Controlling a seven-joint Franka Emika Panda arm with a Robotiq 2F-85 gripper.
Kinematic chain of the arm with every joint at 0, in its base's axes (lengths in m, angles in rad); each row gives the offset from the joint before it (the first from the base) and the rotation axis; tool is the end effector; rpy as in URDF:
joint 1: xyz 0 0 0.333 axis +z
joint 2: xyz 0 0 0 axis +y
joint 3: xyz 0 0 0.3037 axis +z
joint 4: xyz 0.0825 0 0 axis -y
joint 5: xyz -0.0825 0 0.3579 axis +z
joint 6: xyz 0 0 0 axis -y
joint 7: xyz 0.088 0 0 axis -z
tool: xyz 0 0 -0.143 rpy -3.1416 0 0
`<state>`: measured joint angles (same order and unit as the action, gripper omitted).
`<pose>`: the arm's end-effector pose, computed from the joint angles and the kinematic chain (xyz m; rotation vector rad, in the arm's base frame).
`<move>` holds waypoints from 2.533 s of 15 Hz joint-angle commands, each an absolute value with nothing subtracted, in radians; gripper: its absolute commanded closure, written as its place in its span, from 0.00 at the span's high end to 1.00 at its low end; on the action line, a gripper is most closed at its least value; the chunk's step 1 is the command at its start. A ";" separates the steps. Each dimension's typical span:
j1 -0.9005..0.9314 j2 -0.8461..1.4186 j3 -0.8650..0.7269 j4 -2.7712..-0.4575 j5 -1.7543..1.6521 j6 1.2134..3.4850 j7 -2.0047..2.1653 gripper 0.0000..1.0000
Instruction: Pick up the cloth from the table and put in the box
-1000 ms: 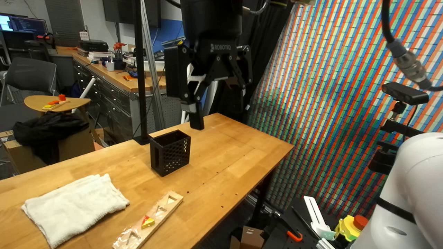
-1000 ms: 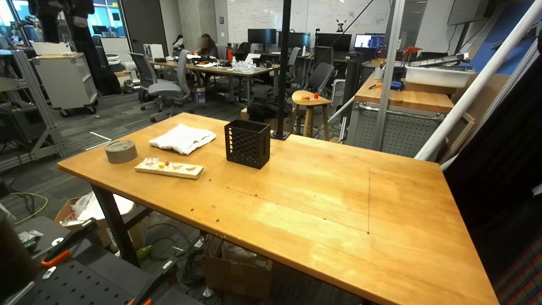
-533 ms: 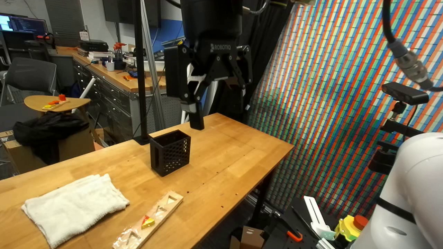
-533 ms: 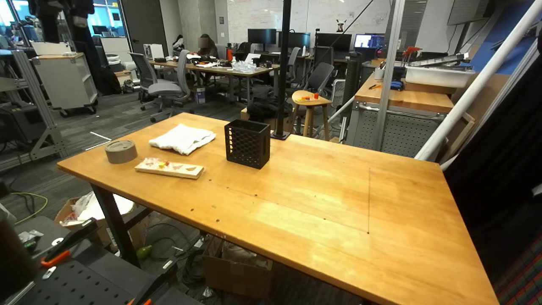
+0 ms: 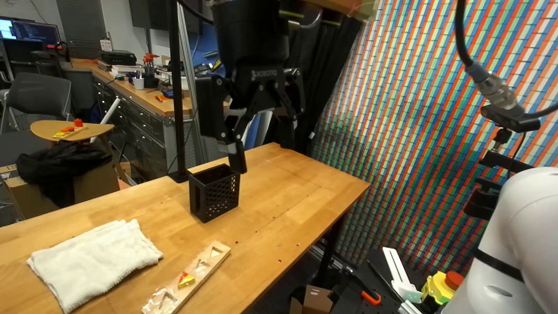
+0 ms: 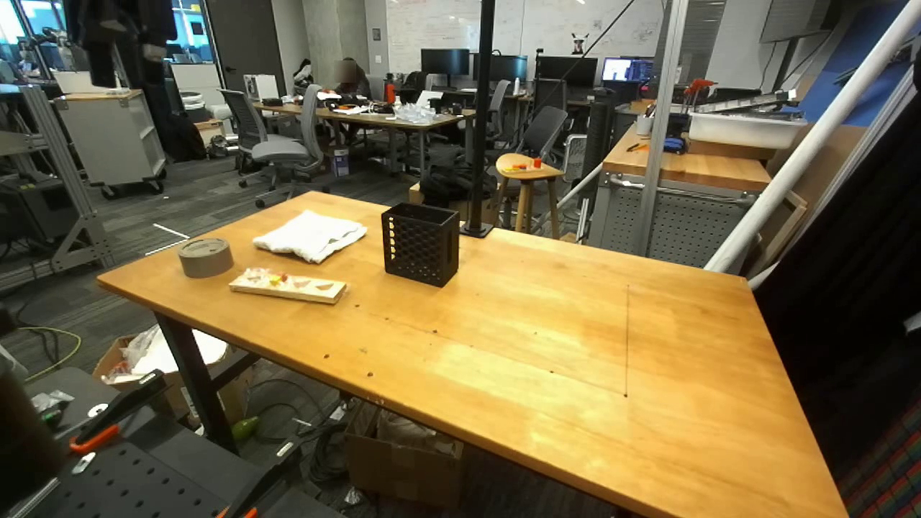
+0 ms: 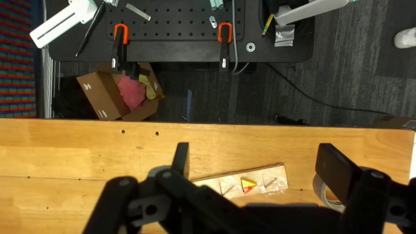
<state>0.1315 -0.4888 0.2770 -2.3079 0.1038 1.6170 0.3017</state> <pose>0.3205 0.1612 0.4662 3.0303 0.0691 -0.2973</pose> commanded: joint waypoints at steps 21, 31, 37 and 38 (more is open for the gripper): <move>0.374 0.516 0.255 -1.498 -0.349 1.822 0.216 1.00; 0.417 0.864 0.164 -1.138 -0.360 1.851 -0.047 1.00; 0.395 1.014 0.152 -1.019 -0.323 1.897 -0.135 1.00; 0.390 1.042 0.152 -0.996 -0.315 1.905 -0.149 1.00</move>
